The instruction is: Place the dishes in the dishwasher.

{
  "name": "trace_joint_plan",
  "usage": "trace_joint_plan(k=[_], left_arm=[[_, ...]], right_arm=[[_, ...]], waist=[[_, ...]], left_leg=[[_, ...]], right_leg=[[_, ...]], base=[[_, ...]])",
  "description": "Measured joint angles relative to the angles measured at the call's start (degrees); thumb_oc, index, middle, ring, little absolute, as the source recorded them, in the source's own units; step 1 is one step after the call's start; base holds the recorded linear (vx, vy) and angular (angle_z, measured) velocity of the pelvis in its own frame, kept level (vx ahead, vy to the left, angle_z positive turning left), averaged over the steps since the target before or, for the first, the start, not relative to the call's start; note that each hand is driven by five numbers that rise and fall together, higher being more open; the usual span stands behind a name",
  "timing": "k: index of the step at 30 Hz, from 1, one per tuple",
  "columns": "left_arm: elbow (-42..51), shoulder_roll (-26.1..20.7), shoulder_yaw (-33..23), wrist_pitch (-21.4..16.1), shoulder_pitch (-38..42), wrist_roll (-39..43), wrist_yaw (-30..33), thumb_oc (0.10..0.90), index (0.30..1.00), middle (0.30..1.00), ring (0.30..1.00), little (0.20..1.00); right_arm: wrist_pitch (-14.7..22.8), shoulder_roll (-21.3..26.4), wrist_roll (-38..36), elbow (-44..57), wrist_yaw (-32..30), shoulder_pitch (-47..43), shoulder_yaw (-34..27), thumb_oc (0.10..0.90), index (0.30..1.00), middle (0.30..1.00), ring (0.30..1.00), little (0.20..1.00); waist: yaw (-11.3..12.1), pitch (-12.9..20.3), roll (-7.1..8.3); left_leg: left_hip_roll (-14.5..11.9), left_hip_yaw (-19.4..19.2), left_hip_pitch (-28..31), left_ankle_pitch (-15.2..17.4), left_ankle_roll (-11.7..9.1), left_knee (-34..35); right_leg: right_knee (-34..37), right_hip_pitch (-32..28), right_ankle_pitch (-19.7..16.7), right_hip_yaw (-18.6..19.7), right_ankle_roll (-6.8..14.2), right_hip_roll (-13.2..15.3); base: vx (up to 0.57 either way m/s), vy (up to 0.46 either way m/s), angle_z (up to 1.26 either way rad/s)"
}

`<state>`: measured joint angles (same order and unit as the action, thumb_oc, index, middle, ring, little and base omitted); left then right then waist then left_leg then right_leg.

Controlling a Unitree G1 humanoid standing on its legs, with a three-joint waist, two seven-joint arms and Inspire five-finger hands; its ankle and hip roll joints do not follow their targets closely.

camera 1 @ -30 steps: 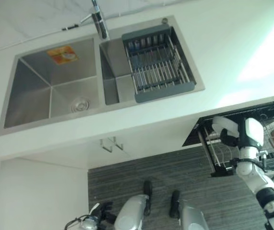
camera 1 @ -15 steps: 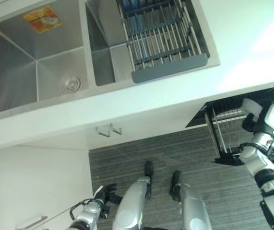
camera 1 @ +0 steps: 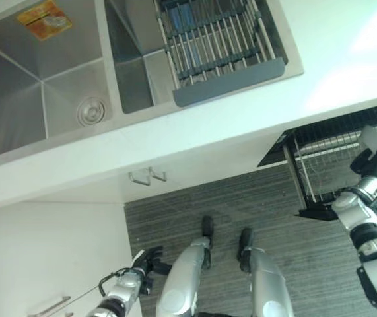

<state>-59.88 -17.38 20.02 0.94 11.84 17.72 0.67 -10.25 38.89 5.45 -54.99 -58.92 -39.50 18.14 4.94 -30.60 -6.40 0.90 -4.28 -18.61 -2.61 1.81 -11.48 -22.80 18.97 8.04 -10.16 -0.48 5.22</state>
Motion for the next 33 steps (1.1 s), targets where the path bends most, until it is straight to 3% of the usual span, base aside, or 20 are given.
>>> trace_joint_plan(k=[10,14,17,19,20,22,24,28,30,33], left_arm=[[2.4,-0.4,1.2,0.3,1.1,0.2,1.2,0.800,0.900,0.900,0.900,0.900],[4.0,-0.6,1.9,0.4,1.2,2.3,1.2,0.800,0.900,0.900,0.900,0.900],[4.9,-1.0,2.5,0.5,1.2,2.4,1.2,0.800,0.900,0.900,0.900,0.900],[4.9,-1.0,2.4,0.7,1.2,2.4,1.2,0.800,0.900,0.900,0.900,0.900],[4.9,-1.0,2.2,0.7,1.1,2.4,1.1,0.800,0.900,0.900,0.900,0.900],[4.9,-1.0,1.8,1.2,1.1,2.3,1.1,0.800,0.900,0.900,0.900,0.900],[5.4,-1.0,1.3,1.4,1.0,2.3,1.0,0.800,0.900,0.900,0.900,0.900],[7.5,-2.2,0.2,2.0,0.5,2.2,0.1,0.800,0.900,0.900,0.900,0.900],[8.4,-3.0,-1.4,2.9,0.4,2.2,-0.1,0.800,0.900,0.900,0.900,0.900],[9.0,-3.6,-1.8,2.9,0.4,2.2,-0.4,0.800,0.900,0.900,0.900,0.900]], right_arm=[[3.6,-0.8,-3.4,-2.5,5.3,-6.4,0.6,0.400,0.300,0.300,0.300,0.300],[5.0,-0.9,-3.5,-3.7,6.5,-9.3,1.9,0.400,0.300,0.300,0.300,0.300],[7.7,-1.0,-5.3,-3.7,10.0,-10.7,1.8,0.400,0.300,0.300,0.300,0.300],[12.5,-1.4,-10.9,-3.7,16.1,-11.4,1.6,0.402,0.302,0.302,0.302,0.302],[12.9,-1.4,-11.2,-3.7,17.2,-11.4,1.2,0.800,0.900,0.900,0.900,0.900],[12.9,-0.4,-11.2,-3.7,20.1,-11.8,0.0,0.800,0.900,0.900,0.900,0.900],[12.0,0.9,-15.7,-3.0,26.4,-12.0,0.3,0.800,0.900,0.900,0.900,0.900],[9.0,2.5,-25.3,-3.5,42.3,-12.0,-2.0,0.800,0.900,0.900,0.900,0.900],[6.3,2.9,-27.0,-3.8,52.0,-11.9,-1.9,0.800,0.900,0.900,0.900,0.900],[4.9,2.7,-27.0,-3.9,58.3,-11.9,-1.4,0.800,0.900,0.900,0.900,0.900]], waist=[[0.1,-0.2,-0.49],[1.5,-0.2,-0.90],[1.9,-0.2,-0.91],[1.9,-0.2,-0.91],[1.9,-0.2,-0.90],[1.5,-0.2,-0.88],[1.4,-0.2,-0.87],[0.7,-0.1,-0.14],[0.0,-0.1,0.28],[-0.1,-0.1,0.28]], left_leg=[[0.1,-0.4,-3.6,-0.9,0.4,0.2],[0.1,-0.5,-5.3,-1.3,0.4,0.4],[0.2,-0.5,-5.9,-1.8,0.5,0.9],[0.2,-0.4,-6.1,-1.9,0.6,0.9],[0.2,-0.4,-6.1,-1.9,0.6,0.9],[0.2,-0.4,-6.0,-2.0,0.6,0.8],[0.1,-0.4,-5.7,-2.1,0.7,0.8],[-0.1,-0.4,-4.8,-2.2,0.6,0.8],[-0.5,-0.4,-4.6,-2.3,0.5,0.8],[-0.9,-0.3,-4.0,-2.5,0.1,0.8]], right_leg=[[-0.3,4.1,-0.8,0.3,0.0,0.1],[-0.5,6.0,-1.2,0.4,0.0,0.2],[-0.3,6.6,-1.4,0.3,0.0,0.3],[-0.2,6.7,-1.5,0.2,0.1,0.3],[-0.2,6.7,-1.5,0.1,0.1,0.3],[-0.3,6.6,-1.6,0.1,0.1,0.3],[-0.4,6.4,-1.7,0.2,0.0,0.3],[-0.4,5.5,-1.8,0.1,-0.1,0.1],[-0.2,5.1,-2.0,0.0,-0.4,-0.2],[0.3,4.4,-2.3,-0.1,-0.3,-0.6]], base=[[0.00,0.018,-0.01],[-0.02,0.048,-0.01],[-0.01,0.020,0.02],[0.00,0.009,0.02],[0.00,0.000,0.00],[0.00,0.000,0.00],[0.00,0.000,0.00],[0.01,-0.019,-0.01],[0.02,-0.035,-0.01],[0.00,0.000,0.00]])
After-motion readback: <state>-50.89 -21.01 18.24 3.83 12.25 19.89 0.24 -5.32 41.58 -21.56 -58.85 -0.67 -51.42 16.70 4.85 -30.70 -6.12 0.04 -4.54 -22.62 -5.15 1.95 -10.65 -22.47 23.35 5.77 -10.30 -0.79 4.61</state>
